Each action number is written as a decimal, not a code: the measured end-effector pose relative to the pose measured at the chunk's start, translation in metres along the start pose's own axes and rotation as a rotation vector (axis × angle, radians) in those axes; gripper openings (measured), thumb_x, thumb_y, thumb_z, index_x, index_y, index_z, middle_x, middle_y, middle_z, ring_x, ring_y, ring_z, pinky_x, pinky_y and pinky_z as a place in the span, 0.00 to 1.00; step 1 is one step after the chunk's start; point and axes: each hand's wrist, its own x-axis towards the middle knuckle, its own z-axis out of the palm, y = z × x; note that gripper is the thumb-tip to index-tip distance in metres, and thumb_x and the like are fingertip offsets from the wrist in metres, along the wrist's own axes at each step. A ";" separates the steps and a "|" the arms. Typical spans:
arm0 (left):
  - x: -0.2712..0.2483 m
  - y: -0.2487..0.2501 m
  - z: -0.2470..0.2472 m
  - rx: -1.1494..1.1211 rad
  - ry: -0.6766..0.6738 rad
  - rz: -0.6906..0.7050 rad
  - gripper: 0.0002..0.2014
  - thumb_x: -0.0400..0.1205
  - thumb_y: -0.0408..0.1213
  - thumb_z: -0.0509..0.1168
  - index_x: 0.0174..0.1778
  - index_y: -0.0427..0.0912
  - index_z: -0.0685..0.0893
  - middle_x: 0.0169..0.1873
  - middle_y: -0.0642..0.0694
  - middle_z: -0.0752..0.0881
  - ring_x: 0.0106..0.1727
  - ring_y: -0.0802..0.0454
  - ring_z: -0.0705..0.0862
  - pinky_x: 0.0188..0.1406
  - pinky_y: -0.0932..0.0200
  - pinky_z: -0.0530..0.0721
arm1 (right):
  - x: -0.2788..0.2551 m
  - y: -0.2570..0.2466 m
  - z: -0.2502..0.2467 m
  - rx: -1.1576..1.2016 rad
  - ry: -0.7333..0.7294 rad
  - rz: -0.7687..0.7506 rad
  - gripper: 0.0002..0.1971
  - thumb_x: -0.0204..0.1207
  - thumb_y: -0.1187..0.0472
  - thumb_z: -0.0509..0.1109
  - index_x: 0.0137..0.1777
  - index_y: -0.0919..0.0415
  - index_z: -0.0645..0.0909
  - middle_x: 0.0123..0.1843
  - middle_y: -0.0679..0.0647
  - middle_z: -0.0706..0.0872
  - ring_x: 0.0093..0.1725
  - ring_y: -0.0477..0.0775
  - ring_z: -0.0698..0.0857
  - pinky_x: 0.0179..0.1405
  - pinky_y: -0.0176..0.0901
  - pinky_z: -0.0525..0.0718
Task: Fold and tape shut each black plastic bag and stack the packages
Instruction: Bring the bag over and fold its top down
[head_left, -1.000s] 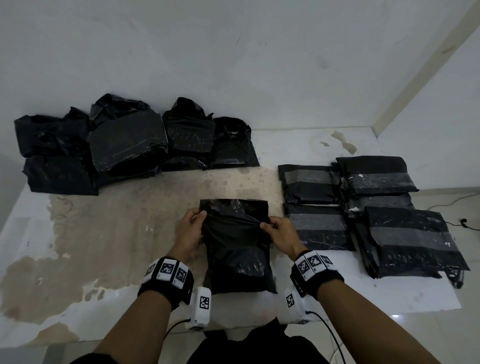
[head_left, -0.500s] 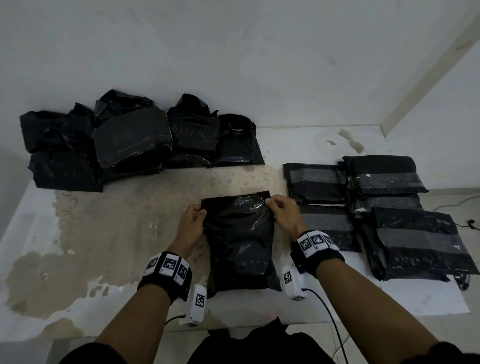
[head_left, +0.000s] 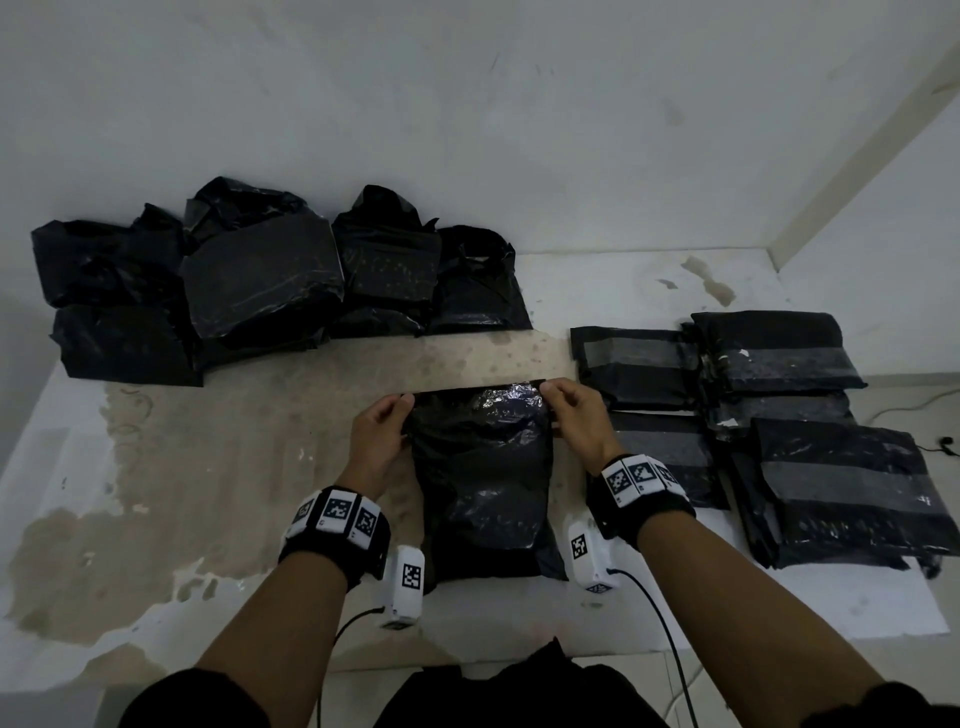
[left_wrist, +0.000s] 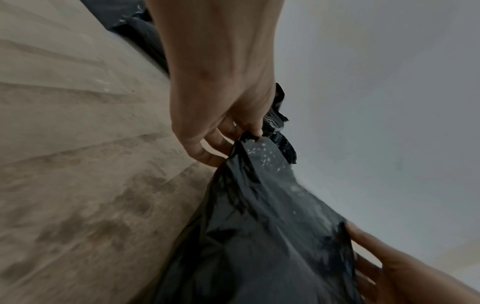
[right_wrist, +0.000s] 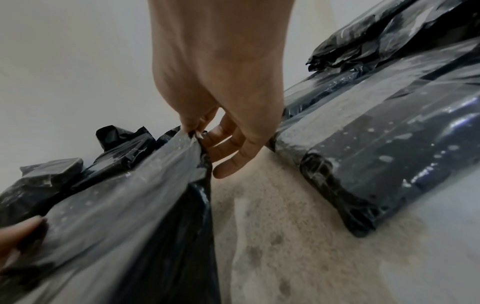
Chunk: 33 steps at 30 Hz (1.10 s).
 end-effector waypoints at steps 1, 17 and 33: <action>0.002 0.000 -0.001 -0.024 0.005 -0.021 0.08 0.87 0.36 0.67 0.55 0.38 0.89 0.45 0.45 0.91 0.45 0.53 0.88 0.39 0.65 0.87 | 0.001 0.001 -0.001 -0.002 0.011 -0.011 0.10 0.86 0.57 0.69 0.46 0.58 0.89 0.44 0.62 0.89 0.44 0.55 0.85 0.44 0.51 0.89; 0.010 -0.004 -0.017 0.386 -0.155 0.032 0.12 0.82 0.35 0.73 0.50 0.27 0.88 0.44 0.35 0.90 0.46 0.48 0.85 0.49 0.53 0.83 | -0.005 -0.001 0.001 -0.207 -0.037 0.086 0.19 0.80 0.64 0.76 0.30 0.56 0.74 0.26 0.48 0.72 0.29 0.45 0.70 0.31 0.30 0.70; -0.015 -0.004 -0.021 0.202 -0.238 -0.112 0.07 0.87 0.32 0.66 0.53 0.31 0.83 0.53 0.34 0.90 0.52 0.45 0.91 0.43 0.61 0.90 | -0.032 -0.005 -0.004 0.029 -0.053 0.242 0.16 0.85 0.69 0.68 0.36 0.60 0.71 0.37 0.63 0.85 0.23 0.51 0.81 0.24 0.42 0.82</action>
